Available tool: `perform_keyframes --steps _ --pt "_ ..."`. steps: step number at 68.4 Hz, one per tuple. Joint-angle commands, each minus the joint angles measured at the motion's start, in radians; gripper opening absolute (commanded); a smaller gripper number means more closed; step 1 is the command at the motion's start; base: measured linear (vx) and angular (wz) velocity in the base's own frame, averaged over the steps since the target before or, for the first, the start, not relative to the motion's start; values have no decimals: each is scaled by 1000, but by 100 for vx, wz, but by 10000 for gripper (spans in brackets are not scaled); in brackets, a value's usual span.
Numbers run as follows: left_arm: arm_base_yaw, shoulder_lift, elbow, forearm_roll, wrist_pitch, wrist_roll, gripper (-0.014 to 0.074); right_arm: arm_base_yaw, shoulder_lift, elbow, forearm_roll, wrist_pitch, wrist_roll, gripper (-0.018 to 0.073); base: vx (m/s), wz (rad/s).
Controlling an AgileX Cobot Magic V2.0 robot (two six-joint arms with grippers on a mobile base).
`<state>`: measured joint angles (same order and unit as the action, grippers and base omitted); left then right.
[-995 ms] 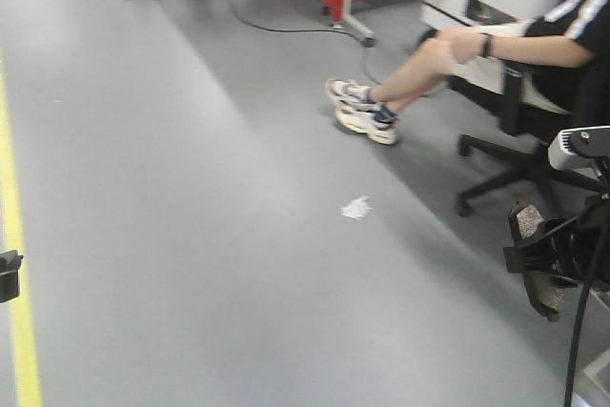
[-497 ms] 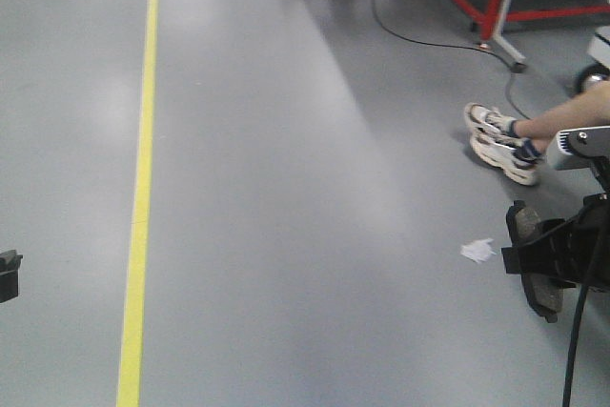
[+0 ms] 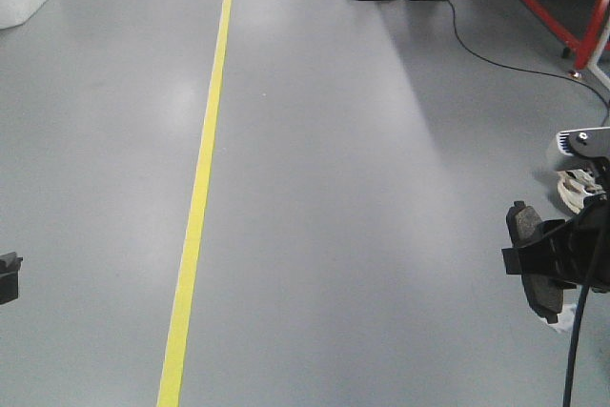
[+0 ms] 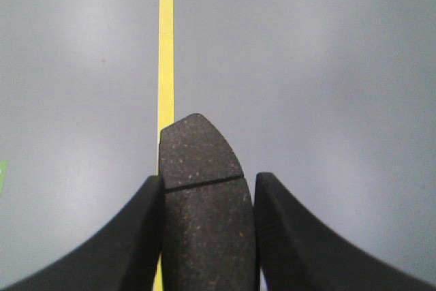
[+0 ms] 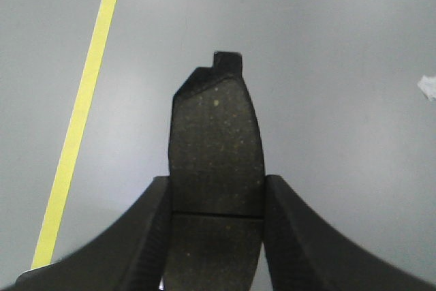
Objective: Move and align brake pads A on conveyor
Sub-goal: 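Turn the base away from the table holding both brake pads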
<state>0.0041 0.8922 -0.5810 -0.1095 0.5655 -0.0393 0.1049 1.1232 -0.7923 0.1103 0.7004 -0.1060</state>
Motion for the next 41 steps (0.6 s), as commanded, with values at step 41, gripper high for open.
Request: perform_keyframes --steps 41 --pt "-4 -12 -28 -11 -76 -1 177 -1 -23 -30 1 -59 -12 -10 54 4"
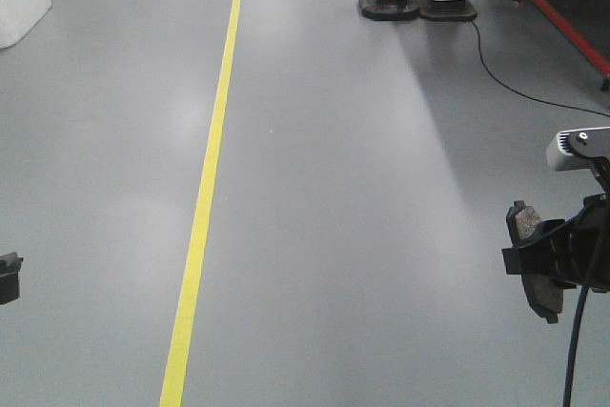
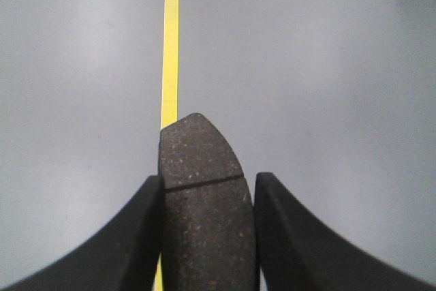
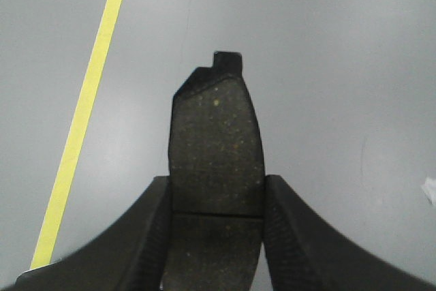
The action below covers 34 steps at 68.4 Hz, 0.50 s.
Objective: Move and align brake pads A on conveyor
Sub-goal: 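Turn the base away from the table holding both brake pads, then drive forward past the traffic cones toward the black conveyor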
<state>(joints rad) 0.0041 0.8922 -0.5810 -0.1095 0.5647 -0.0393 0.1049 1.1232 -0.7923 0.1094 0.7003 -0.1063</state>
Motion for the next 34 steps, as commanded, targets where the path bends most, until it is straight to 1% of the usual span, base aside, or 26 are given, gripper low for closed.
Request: perform_keyframes --steps 1,34 --pt "-4 -12 -28 -11 -75 -1 177 -1 -23 -30 2 -59 -12 -10 55 3" --pt "-4 -12 -28 -11 -77 -1 177 -1 -23 -30 2 -59 -12 -10 55 3"
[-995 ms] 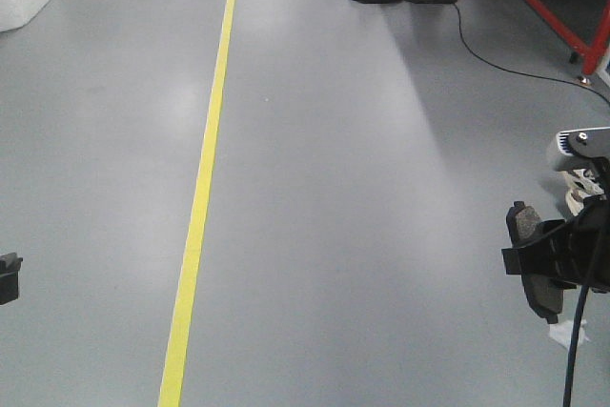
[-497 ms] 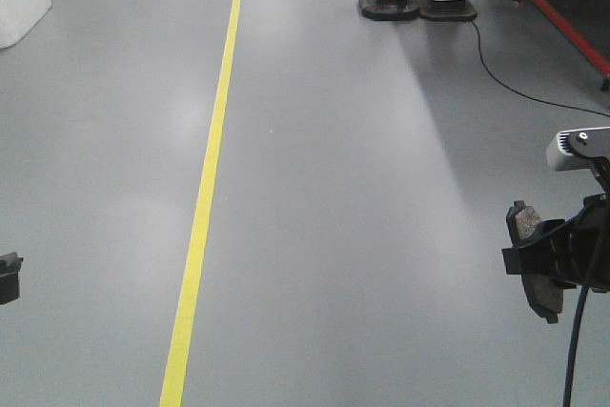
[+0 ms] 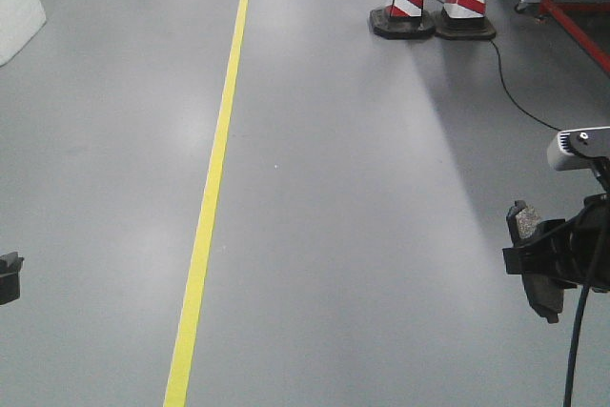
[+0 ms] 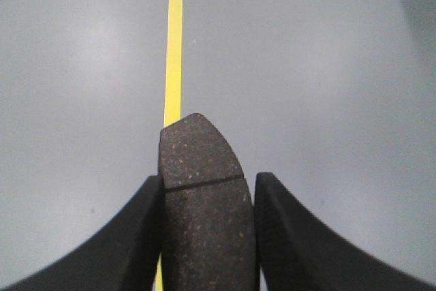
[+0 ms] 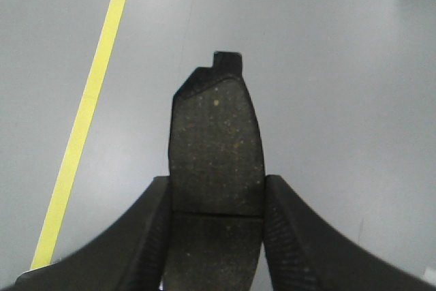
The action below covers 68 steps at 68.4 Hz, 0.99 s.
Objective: Move and align brake pads A on conveyor
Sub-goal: 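Drive forward past the traffic cones toward the black conveyor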
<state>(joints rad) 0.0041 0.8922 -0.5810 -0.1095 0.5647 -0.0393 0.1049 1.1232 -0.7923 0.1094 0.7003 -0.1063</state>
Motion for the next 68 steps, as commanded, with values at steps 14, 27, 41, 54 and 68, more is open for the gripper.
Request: perform_keyframes --steps 14,27,41,54,68 --pt "-4 -12 -28 -11 -76 -1 177 -1 -23 -30 2 -58 -12 -10 57 4" --pt "-4 -11 -28 -11 -77 -1 177 -1 -23 -30 2 -59 -12 -10 59 5" --pt "-4 -11 -28 -11 -78 -1 177 -1 -23 -30 2 -58 -12 -10 61 4" --pt "-4 -11 -28 -11 -78 -1 177 -1 -23 -30 2 -59 -12 -10 61 3" --pt "-4 -11 -28 -11 -78 -1 177 -1 -23 -30 2 -58 -12 -10 62 1"
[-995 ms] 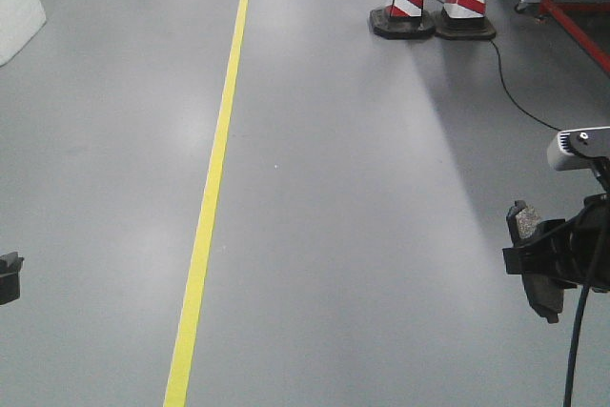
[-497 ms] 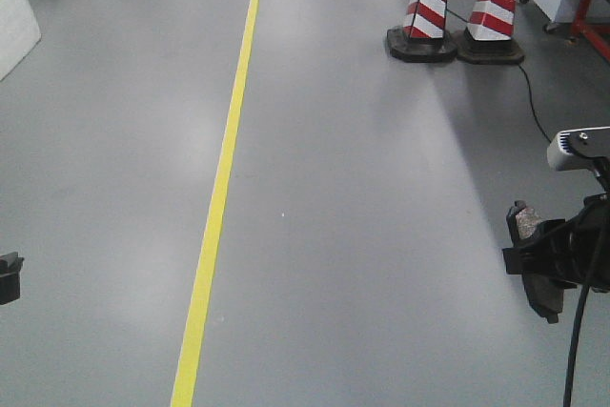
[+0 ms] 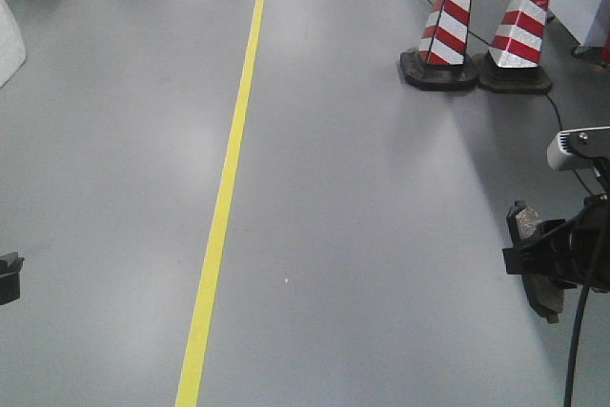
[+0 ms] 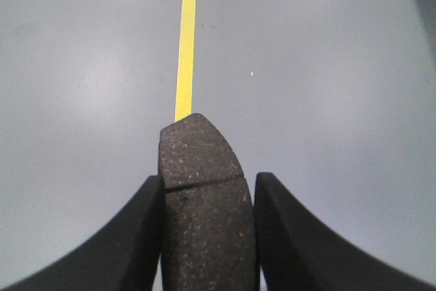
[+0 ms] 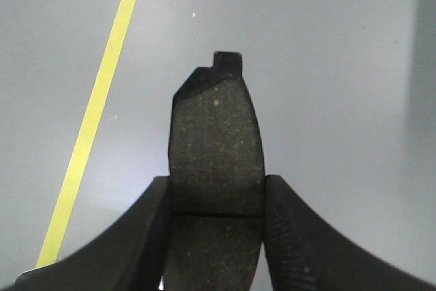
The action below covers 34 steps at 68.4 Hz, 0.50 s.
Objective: Move and align brake pads A on conveyor
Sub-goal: 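Drive forward past the traffic cones toward the black conveyor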
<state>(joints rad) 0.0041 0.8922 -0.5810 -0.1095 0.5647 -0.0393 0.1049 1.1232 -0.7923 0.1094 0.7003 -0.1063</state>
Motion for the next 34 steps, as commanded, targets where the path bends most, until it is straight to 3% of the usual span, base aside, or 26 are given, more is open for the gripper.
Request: perform_keyframes --steps 1,34 --pt "-4 -11 -28 -11 -78 -1 177 -1 -23 -30 2 -58 -12 -10 63 3" --pt "-4 -11 -28 -11 -78 -1 177 -1 -23 -30 2 -59 -12 -10 65 1"
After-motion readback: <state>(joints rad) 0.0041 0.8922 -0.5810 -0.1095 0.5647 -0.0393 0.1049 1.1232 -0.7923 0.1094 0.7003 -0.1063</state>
